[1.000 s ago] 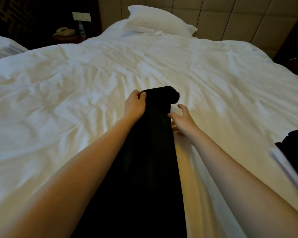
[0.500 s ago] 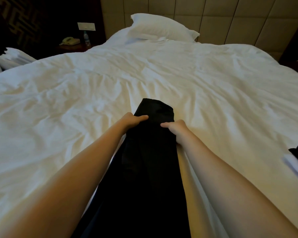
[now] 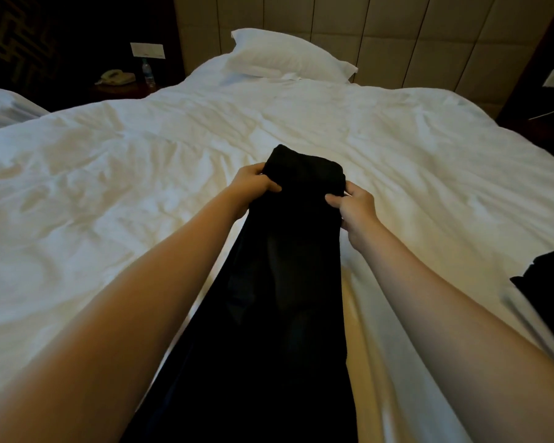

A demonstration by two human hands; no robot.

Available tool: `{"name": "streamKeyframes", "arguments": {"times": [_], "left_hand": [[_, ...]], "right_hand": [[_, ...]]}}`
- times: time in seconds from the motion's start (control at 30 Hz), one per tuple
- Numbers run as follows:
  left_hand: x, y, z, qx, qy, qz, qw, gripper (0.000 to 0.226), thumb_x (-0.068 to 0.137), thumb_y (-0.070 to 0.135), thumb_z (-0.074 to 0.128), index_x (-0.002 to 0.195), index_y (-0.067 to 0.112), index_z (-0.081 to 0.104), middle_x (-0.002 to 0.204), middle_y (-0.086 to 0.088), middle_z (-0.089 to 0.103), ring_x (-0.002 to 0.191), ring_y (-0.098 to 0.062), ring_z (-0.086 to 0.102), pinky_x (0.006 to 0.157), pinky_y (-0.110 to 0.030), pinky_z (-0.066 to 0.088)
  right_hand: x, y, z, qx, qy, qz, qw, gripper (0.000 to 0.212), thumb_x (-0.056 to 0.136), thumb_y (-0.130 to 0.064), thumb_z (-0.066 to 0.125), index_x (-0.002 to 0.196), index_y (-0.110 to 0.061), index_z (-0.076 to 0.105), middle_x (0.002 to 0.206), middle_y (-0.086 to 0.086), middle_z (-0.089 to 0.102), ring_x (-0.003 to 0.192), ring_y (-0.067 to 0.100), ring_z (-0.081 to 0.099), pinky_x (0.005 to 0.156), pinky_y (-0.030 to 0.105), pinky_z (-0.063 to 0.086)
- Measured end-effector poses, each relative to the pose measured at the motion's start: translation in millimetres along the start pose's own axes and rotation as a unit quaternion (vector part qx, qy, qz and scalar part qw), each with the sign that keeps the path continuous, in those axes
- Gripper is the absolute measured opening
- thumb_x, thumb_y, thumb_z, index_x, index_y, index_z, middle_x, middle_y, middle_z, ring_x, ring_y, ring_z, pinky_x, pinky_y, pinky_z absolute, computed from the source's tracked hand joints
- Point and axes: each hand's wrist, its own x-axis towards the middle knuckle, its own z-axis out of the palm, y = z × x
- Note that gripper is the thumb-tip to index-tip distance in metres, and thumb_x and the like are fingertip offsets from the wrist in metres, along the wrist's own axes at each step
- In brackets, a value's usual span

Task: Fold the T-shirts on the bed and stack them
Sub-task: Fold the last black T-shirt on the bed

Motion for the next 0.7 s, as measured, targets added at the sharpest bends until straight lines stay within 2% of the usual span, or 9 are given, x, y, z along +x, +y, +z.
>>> {"name": "streamKeyframes", "arguments": {"times": [0.1, 0.17, 0.3, 0.4, 0.47, 0.53, 0.63, 0.67, 0.7], "left_hand": [[-26.4, -0.1, -18.9, -0.012, -0.032, 0.024, 0.999, 0.051, 0.080, -0.016, 0.050, 0.118, 0.018, 0.056, 0.101, -0.003, 0.061, 0.083, -0.015, 0.061, 0.063, -0.023, 0.055], [-48.2, -7.7, -30.6, -0.002, -0.047, 0.040, 0.998, 0.041, 0.079, -0.020, 0.051, 0.103, 0.012, 0.060, 0.089, -0.003, 0.062, 0.079, -0.013, 0.061, 0.063, -0.020, 0.055], [-80.5, -42.5, -45.7, 0.198, -0.091, 0.037, 0.975, 0.026, 0.081, -0.019, 0.050, 0.070, 0.004, 0.058, 0.062, -0.007, 0.052, 0.059, -0.011, 0.051, 0.066, -0.026, 0.043], [-95.1, -62.3, -44.0, 0.379, -0.161, 0.028, 0.911, 0.031, 0.086, -0.010, 0.046, 0.092, 0.008, 0.070, 0.092, -0.002, 0.060, 0.089, -0.009, 0.055, 0.083, -0.021, 0.039], [-103.3, -61.9, -41.3, 0.396, -0.148, 0.022, 0.906, 0.044, 0.086, -0.013, 0.039, 0.105, 0.012, 0.071, 0.115, 0.000, 0.058, 0.111, -0.014, 0.051, 0.093, -0.019, 0.036], [-107.5, -58.0, -39.3, 0.383, -0.115, 0.016, 0.916, 0.050, 0.083, -0.015, 0.036, 0.103, 0.014, 0.071, 0.124, -0.003, 0.050, 0.118, -0.017, 0.046, 0.095, -0.020, 0.034], [-110.9, -53.4, -31.5, 0.292, -0.047, -0.026, 0.955, 0.034, 0.090, 0.007, 0.049, 0.122, 0.013, 0.056, 0.133, -0.011, 0.044, 0.108, -0.022, 0.052, 0.079, -0.020, 0.041], [-112.2, -52.8, -27.8, 0.240, -0.039, -0.083, 0.967, 0.049, 0.090, 0.021, 0.058, 0.134, 0.011, 0.041, 0.135, -0.014, 0.043, 0.106, -0.025, 0.054, 0.076, -0.022, 0.043], [-112.2, -53.1, -25.1, 0.185, -0.047, -0.151, 0.970, 0.071, 0.085, 0.033, 0.066, 0.141, 0.009, 0.028, 0.136, -0.017, 0.042, 0.109, -0.028, 0.055, 0.078, -0.026, 0.045]], "right_hand": [[-27.4, -6.5, -10.5, 0.009, -0.042, -0.050, 0.998, 0.024, 0.089, 0.007, 0.052, 0.100, -0.012, 0.062, 0.085, -0.003, 0.064, 0.076, 0.010, 0.062, 0.074, 0.024, 0.052], [-47.3, -2.7, -14.9, -0.017, -0.067, -0.067, 0.995, 0.017, 0.087, 0.007, 0.056, 0.098, -0.002, 0.065, 0.080, -0.001, 0.064, 0.071, 0.006, 0.063, 0.073, 0.021, 0.053], [-76.7, 24.5, -20.7, -0.155, -0.107, -0.098, 0.977, 0.022, 0.083, 0.014, 0.056, 0.096, 0.002, 0.070, 0.072, -0.010, 0.066, 0.073, -0.001, 0.065, 0.075, 0.014, 0.049], [-90.7, 43.9, -23.9, -0.394, -0.168, -0.129, 0.894, 0.040, 0.083, 0.012, 0.045, 0.093, -0.013, 0.075, 0.103, -0.003, 0.066, 0.107, 0.014, 0.058, 0.098, 0.022, 0.038], [-96.5, 45.4, -25.5, -0.449, -0.184, -0.123, 0.866, 0.046, 0.084, 0.010, 0.039, 0.097, -0.015, 0.075, 0.121, -0.001, 0.060, 0.118, 0.015, 0.050, 0.105, 0.028, 0.033], [-97.1, 42.6, -22.0, -0.429, -0.168, -0.091, 0.883, 0.045, 0.086, 0.005, 0.036, 0.094, -0.018, 0.075, 0.125, -0.002, 0.056, 0.121, 0.014, 0.045, 0.109, 0.029, 0.029], [-101.2, 37.8, -10.6, -0.261, -0.052, -0.006, 0.964, 0.020, 0.084, -0.021, 0.050, 0.095, -0.023, 0.067, 0.125, -0.001, 0.051, 0.118, 0.016, 0.047, 0.103, 0.033, 0.038], [-102.6, 36.9, -5.9, -0.187, -0.012, 0.054, 0.981, 0.031, 0.081, -0.029, 0.060, 0.110, -0.019, 0.059, 0.127, 0.003, 0.049, 0.116, 0.020, 0.050, 0.096, 0.034, 0.043], [-105.0, 36.3, -1.6, -0.134, 0.002, 0.122, 0.983, 0.060, 0.077, -0.033, 0.070, 0.128, -0.015, 0.044, 0.129, 0.006, 0.046, 0.116, 0.024, 0.051, 0.091, 0.034, 0.046]]}}
